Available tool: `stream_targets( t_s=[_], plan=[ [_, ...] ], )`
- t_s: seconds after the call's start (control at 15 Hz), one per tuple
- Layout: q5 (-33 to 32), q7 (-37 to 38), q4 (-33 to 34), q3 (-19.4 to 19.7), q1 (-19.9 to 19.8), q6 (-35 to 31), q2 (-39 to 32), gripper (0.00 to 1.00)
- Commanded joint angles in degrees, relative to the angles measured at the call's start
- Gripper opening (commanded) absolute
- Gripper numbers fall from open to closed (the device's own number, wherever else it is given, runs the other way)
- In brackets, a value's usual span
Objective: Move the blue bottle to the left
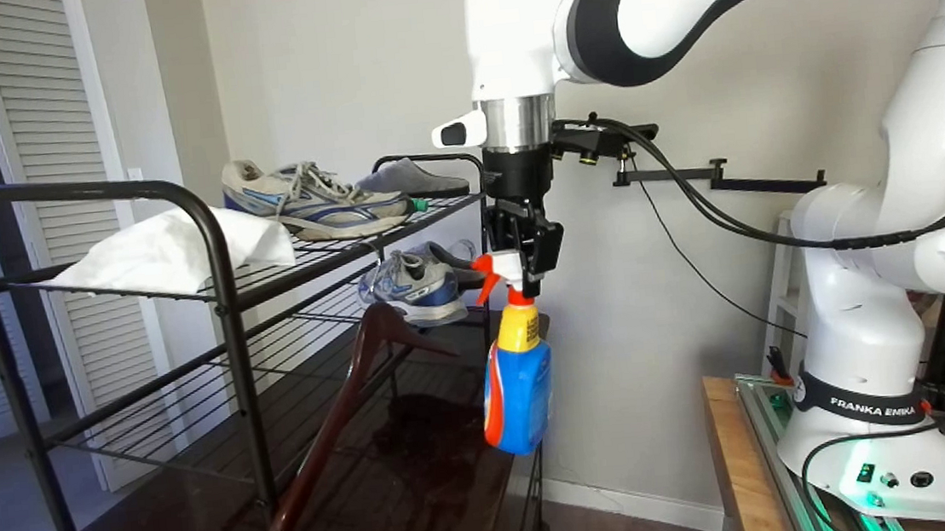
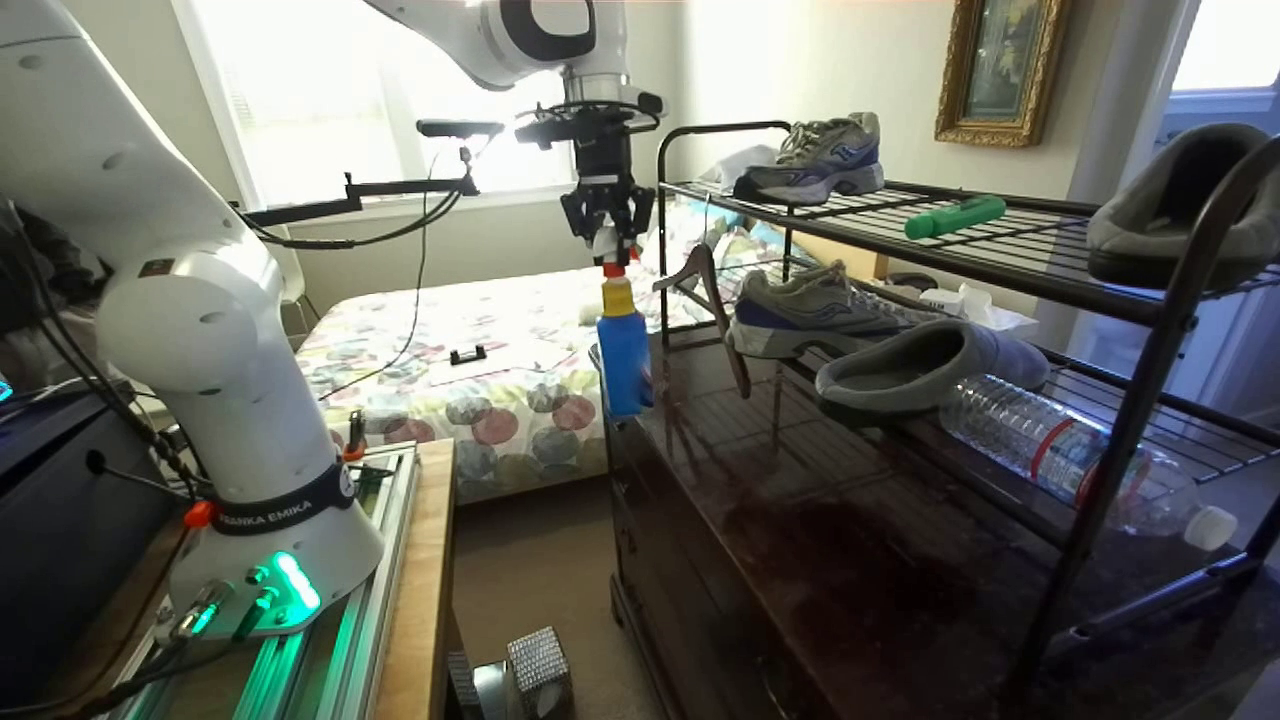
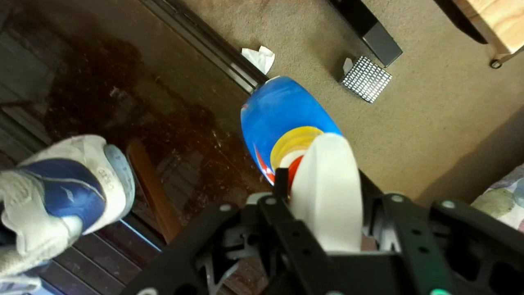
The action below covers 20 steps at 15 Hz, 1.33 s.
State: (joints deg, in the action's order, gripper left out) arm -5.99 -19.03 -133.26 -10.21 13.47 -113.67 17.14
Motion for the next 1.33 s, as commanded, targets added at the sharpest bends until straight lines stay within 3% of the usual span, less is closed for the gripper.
stream_targets(
  t_s=[0.0, 0.6, 1.27],
  plan=[
    [-3.3, 0.2, 5.9, -2.2, 0.9, -0.8, -3.8, 0.13],
    [-2.7, 0.4, 15.3, -5.7, 2.6, -2.8, -12.0, 0.13],
    [-7.8, 4.7, 24.0, -9.9, 6.3, -1.4, -21.7, 0.13]
  ],
)
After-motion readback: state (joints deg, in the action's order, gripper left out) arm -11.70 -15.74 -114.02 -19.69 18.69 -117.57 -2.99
